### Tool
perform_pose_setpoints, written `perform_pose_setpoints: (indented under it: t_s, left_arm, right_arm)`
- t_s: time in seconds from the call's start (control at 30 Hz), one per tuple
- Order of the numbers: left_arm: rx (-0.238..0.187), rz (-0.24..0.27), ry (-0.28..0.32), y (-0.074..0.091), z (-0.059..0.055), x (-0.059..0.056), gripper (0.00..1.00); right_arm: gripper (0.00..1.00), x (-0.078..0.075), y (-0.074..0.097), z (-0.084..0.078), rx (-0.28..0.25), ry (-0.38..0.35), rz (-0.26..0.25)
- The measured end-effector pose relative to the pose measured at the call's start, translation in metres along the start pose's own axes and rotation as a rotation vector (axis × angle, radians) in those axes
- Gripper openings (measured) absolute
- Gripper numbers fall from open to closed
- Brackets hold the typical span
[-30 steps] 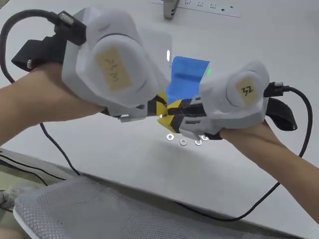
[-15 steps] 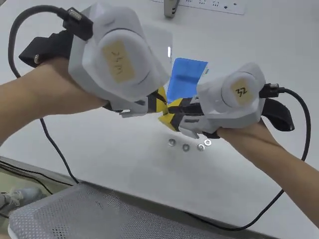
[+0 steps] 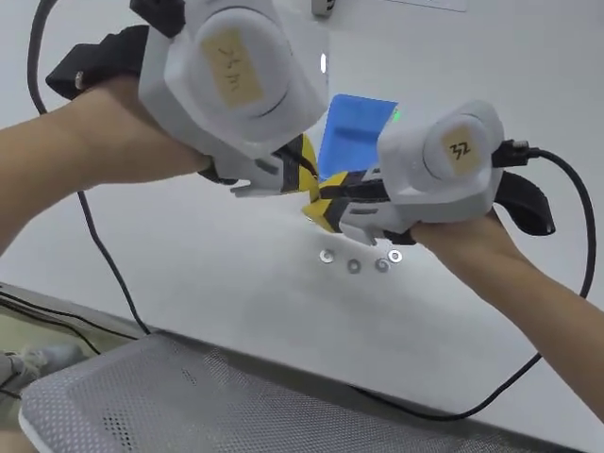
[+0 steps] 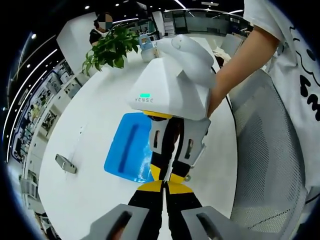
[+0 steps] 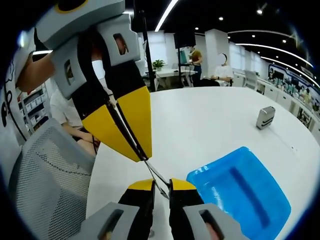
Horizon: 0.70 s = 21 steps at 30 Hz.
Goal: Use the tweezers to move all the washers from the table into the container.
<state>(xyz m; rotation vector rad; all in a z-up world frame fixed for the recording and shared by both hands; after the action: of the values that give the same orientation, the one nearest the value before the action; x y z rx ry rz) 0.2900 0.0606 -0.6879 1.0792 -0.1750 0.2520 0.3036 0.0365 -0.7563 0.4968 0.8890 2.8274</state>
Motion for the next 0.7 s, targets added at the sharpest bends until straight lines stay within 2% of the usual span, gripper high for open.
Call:
perform_pose_setpoints:
  t_s: [0.3,0.37,0.43,0.47,0.6,0.7]
  left_arm:
    - [0.005,-0.001,-0.004,0.0009,-0.0007,0.0004,0.00]
    - [0.002,0.003,0.008,0.0014,-0.0013,0.0021,0.00]
    - [0.007,0.003,0.006,0.0039,0.0000,0.0023,0.00]
    - [0.004,0.006,0.001,0.0057,0.0019,0.0022,0.00]
    - [0.018,-0.004,-0.005,0.0020,-0.0019,0.0007,0.00]
    - [-0.003,0.002,0.015,0.0009,-0.0020,0.0005,0.00]
  right_arm:
    - [0.07,0.0001,-0.0016,0.0011,-0.003,0.003,0.000]
    - [0.07,-0.0022,-0.0020,0.0016,-0.013,-0.030,0.008]
    - [0.07,0.0000,-0.0004,0.0034,-0.010,-0.015,0.001]
    - [0.07,0.0001,0.0005,0.0058,-0.012,0.018,-0.011]
    - [0.07,-0.0002,-0.0053,0.0031,0.000,-0.003,0.007]
    - [0.08,-0.0005,-0.0057,0.0026,0.010,0.012,0.004]
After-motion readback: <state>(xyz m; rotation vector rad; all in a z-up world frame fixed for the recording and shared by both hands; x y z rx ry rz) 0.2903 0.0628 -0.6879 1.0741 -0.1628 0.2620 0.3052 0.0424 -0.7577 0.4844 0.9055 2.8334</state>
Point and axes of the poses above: the centre of the closed fingertips' face, and the gripper's own axes: y roughly backward along the fingers, x roughly to its left, z roughly out of its top, the point moved 4 cm from there along y, roughly backward along the fingers, and after that the axes turned 11 degrees about -y, right-handed, at the moved point
